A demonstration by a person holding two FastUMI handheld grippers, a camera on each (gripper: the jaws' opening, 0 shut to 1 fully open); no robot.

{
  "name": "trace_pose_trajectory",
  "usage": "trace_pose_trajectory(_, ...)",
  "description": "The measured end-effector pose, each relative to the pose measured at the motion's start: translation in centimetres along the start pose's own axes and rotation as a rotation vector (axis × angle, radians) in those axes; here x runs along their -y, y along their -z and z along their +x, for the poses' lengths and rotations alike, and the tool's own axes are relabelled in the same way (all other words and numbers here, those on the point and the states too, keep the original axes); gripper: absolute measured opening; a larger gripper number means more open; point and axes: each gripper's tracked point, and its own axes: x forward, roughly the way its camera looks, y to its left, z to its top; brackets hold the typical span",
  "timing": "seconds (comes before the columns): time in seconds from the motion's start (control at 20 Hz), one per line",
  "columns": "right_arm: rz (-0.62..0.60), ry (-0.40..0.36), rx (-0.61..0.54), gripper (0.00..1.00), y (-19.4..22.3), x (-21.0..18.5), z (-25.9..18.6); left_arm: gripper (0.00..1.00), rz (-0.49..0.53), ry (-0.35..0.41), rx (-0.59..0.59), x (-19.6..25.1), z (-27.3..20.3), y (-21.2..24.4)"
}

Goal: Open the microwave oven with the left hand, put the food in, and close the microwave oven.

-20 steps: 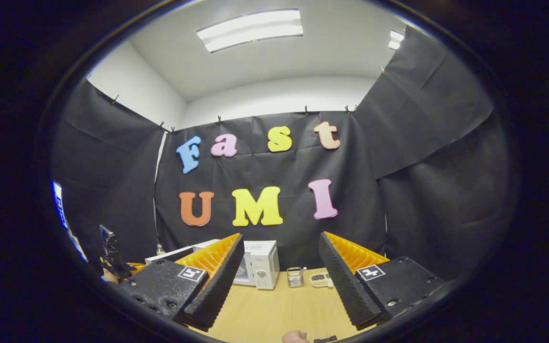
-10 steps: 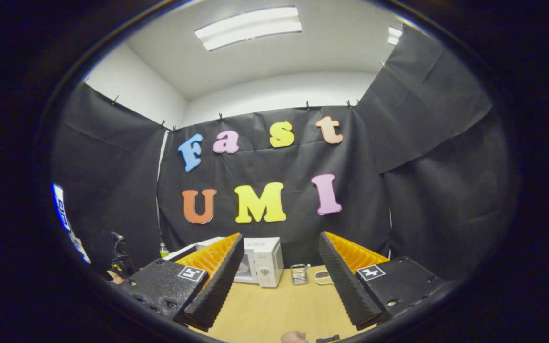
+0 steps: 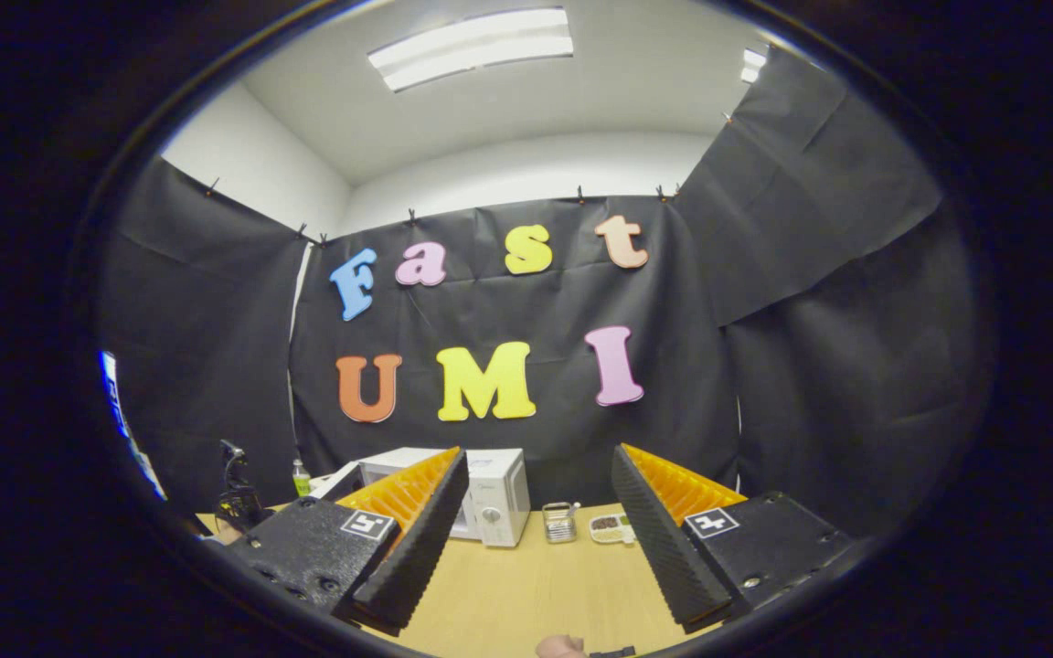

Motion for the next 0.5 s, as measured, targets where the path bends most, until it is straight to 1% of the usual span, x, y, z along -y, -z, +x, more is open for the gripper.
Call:
trace_pose_trajectory(0.2,0.022,-0.004,-0.014,1.0,0.7,0.4,0.5,0.0,0.027,0.022,0.001,2.3,1.7,-0.3)
trace_pose_trajectory(0.3,0.039,-0.018,-0.035,1.0,1.6,0.4,0.7,0.0,0.032,0.019,-0.015,3.3,2.8,0.1)
trace_pose_trajectory(0.4,0.048,-0.013,-0.055,1.0,2.3,1.1,1.0,0.0,0.024,0.04,-0.011,4.8,4.0,0.0)
trace_pose_trajectory(0.45,0.049,-0.006,-0.059,0.91,2.4,1.4,1.0,0.0,0.004,0.058,-0.01,5.7,4.6,-0.1)
trace_pose_trajectory(0.5,0.05,0.001,-0.058,0.91,2.5,1.7,1.0,0.0,-0.013,0.07,-0.006,6.4,5.3,-0.2)
